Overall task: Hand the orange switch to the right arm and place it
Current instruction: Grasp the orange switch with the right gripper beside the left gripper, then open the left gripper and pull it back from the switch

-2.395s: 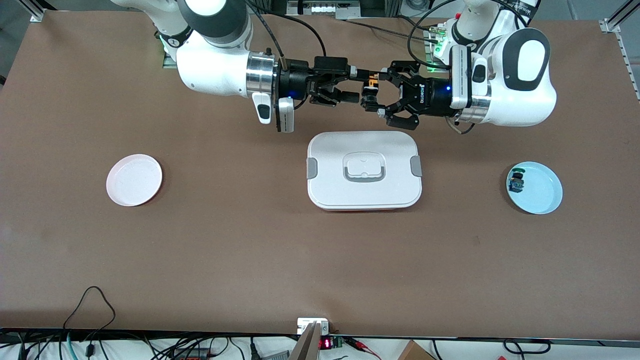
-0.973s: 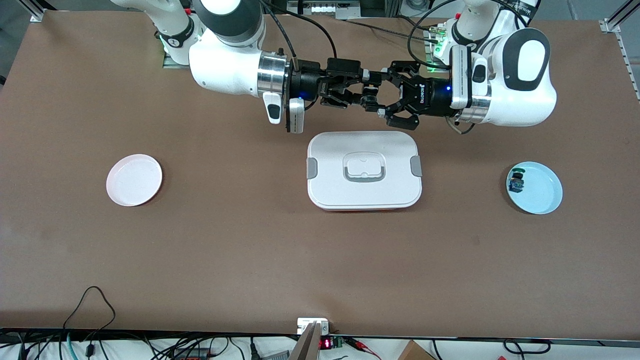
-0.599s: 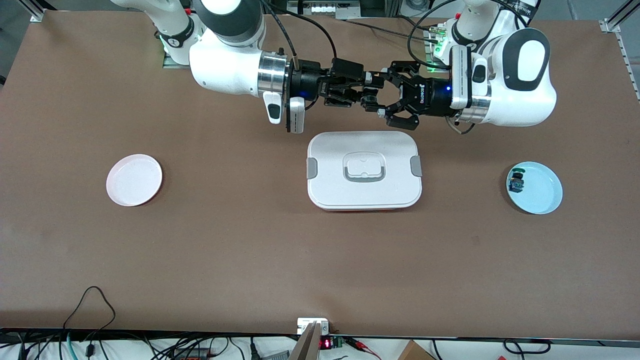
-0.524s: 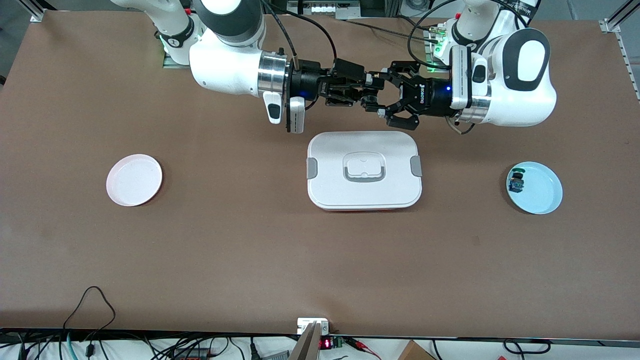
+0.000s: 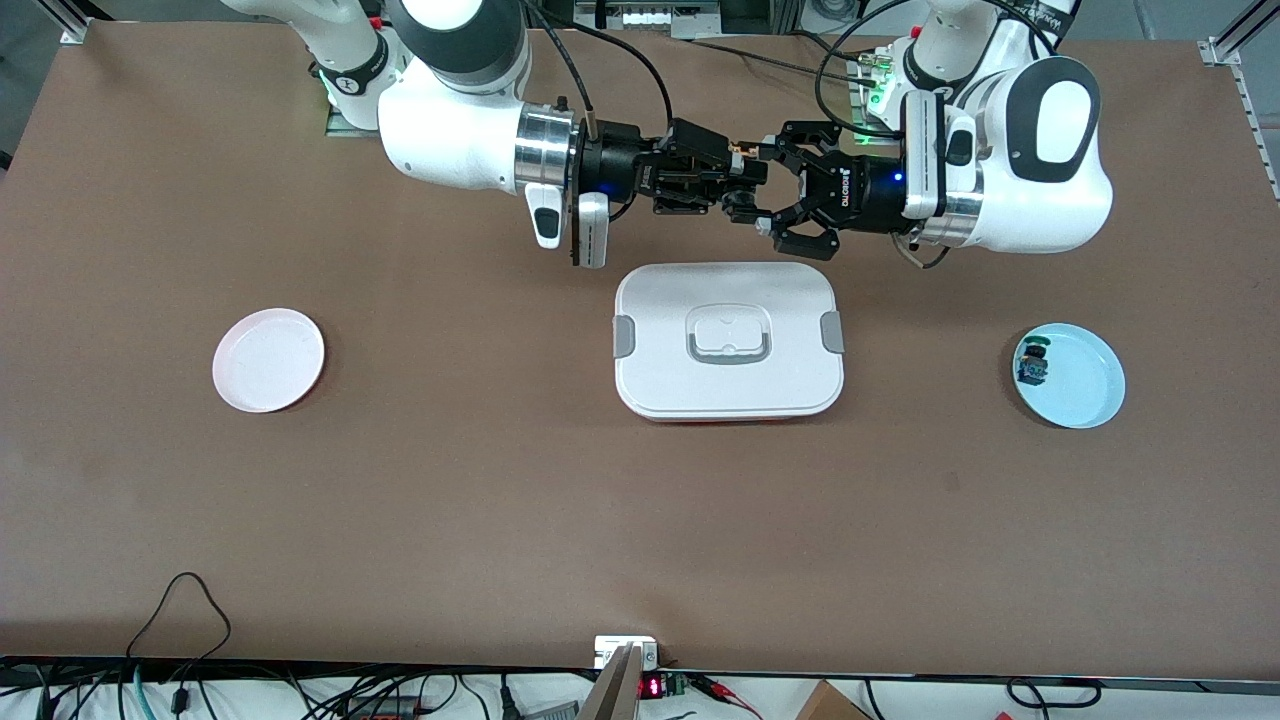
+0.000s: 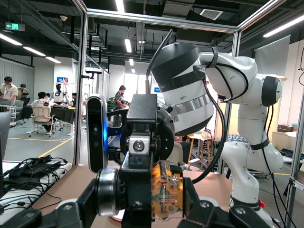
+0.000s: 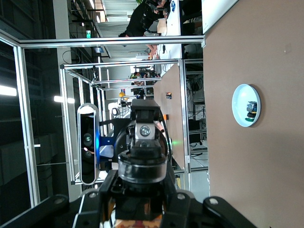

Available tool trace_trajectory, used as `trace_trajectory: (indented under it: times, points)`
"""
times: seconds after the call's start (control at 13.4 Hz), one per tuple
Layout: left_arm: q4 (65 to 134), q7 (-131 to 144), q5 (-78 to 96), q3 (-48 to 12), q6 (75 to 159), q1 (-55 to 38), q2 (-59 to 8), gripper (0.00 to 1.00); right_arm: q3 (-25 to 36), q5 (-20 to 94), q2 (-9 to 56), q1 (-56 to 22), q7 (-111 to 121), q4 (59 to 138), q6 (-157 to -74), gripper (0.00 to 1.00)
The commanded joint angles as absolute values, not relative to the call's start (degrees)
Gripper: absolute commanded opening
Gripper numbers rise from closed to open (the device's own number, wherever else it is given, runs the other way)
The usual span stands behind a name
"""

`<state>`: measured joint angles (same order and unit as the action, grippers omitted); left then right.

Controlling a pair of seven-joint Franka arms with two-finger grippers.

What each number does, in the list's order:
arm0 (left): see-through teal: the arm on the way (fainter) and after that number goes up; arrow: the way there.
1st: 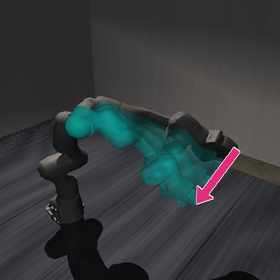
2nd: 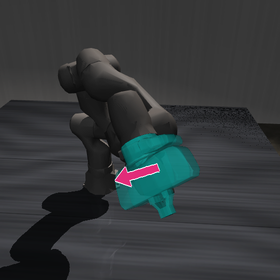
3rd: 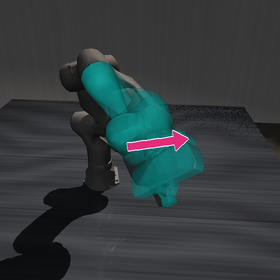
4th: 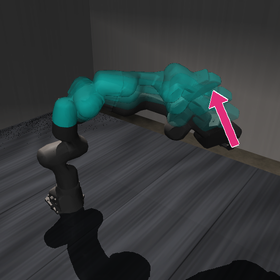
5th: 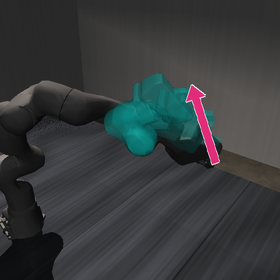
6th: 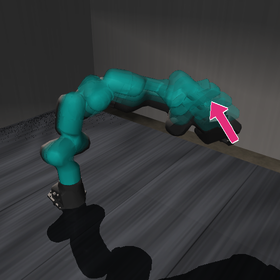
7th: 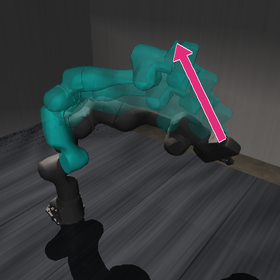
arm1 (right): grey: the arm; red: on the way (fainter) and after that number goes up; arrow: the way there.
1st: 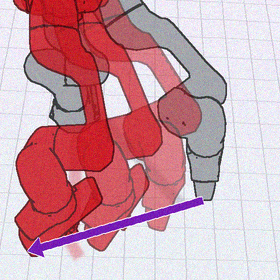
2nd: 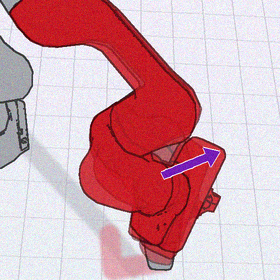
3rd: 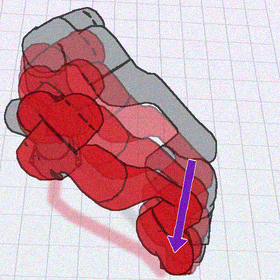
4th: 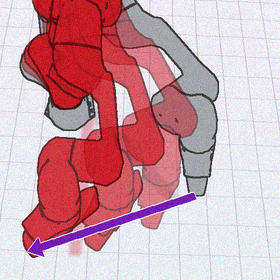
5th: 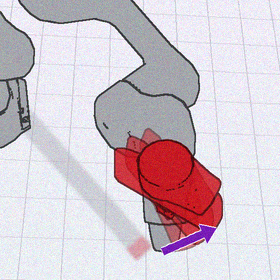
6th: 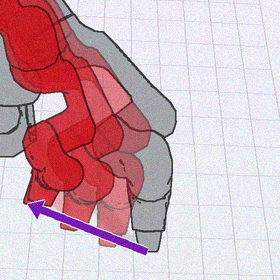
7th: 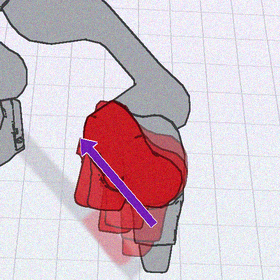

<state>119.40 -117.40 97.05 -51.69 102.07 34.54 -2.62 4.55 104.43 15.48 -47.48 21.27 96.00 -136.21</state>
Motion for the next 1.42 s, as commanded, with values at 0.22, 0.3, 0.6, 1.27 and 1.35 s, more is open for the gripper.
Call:
trace_trajectory:
  times: [0.22,0.3,0.6,1.27,1.35]
  points:
    - [120.06,-118.92,98.44,-52.03,100.12,36.56,-3.07,1.0,4.39,105.38,14.33,-47.55,21.62,95.89,-136.58,0.0]
    - [119.88,-119.0,98.35,-51.86,98.98,37.08,-3.77,1.0,4.39,105.21,14.33,-47.55,21.62,95.89,-136.5,0.0]
    - [119.27,-118.48,92.24,-51.59,92.3,45.15,-5.88,1.0,4.48,104.59,14.06,-47.2,22.41,95.89,-136.14,0.0]
    - [100.11,-114.17,48.81,-51.42,85.79,59.23,-19.69,1.0,4.75,96.43,11.69,-37.46,23.2,98.87,-122.99,0.0]
    - [100.11,-114.34,44.52,-51.59,85.26,60.54,-19.51,1.0,4.75,94.85,11.34,-35.53,23.2,99.57,-120.61,0.0]
